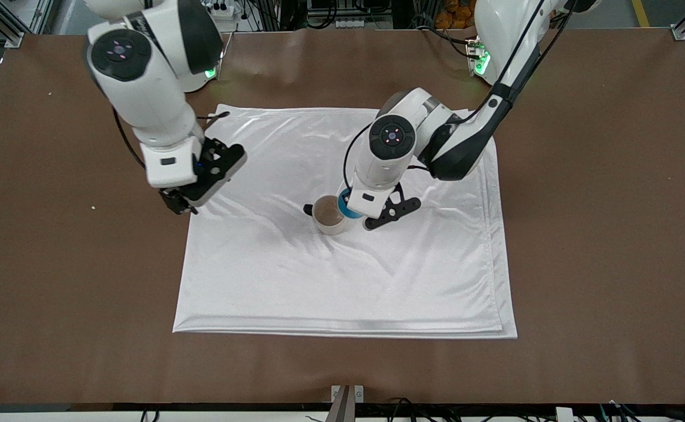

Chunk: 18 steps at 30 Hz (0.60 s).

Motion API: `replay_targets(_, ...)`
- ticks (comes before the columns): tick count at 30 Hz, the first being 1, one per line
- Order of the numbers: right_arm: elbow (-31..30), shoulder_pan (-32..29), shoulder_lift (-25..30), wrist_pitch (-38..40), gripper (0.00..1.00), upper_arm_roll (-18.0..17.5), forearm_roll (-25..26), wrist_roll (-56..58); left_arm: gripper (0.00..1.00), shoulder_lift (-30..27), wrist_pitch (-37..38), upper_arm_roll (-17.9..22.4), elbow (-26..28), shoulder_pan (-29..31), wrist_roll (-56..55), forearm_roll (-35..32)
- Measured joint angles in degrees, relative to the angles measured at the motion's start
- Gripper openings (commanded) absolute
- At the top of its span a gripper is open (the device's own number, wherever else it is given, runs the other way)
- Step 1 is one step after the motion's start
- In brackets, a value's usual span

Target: Place blue cup into white mug on cloth

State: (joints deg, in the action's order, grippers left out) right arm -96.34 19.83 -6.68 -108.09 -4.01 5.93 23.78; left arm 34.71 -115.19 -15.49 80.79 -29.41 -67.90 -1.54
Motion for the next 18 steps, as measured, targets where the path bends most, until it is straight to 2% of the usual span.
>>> replay_targets(10,-0.08,-7.08,5.33,6.31,1.00,0.05,0.00,-6.80,0.00,1.87,-7.01,0.09,-0.01,-2.00,-3.64,0.00)
replay_targets(18,-0.09,-12.92,6.34,8.16,1.00,0.07,0.00,-13.39,0.00,3.74,-8.79,0.16,-0.01,-2.89,-4.36,0.00)
